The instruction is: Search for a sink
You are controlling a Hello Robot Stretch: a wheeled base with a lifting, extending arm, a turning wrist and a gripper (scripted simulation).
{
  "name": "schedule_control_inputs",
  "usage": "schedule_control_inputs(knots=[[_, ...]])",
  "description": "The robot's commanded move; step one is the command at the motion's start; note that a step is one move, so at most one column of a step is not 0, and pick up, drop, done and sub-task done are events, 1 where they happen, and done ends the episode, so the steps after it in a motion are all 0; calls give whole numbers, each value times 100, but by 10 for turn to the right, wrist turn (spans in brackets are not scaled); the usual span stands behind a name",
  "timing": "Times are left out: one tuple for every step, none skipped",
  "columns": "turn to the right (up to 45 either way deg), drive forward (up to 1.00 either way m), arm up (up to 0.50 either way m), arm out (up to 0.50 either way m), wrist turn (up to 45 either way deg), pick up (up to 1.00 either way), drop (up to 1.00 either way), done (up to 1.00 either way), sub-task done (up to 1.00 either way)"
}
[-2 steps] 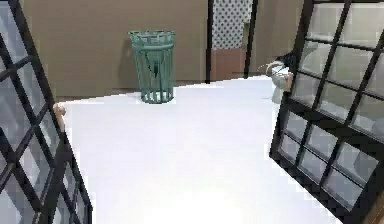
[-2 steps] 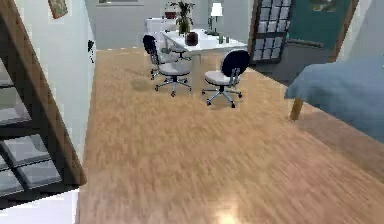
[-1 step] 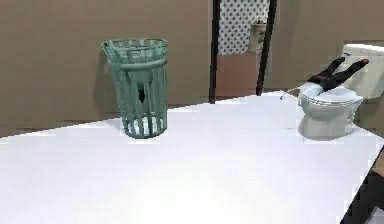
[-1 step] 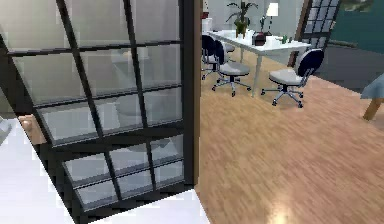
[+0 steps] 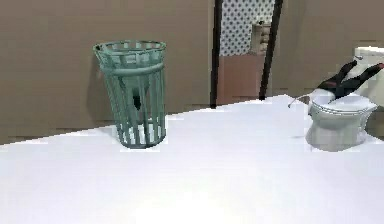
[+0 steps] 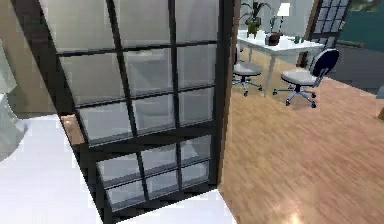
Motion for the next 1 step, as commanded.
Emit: schedule_control_inputs(knots=[[-450, 0, 0, 0, 0, 0, 0, 0, 0]])
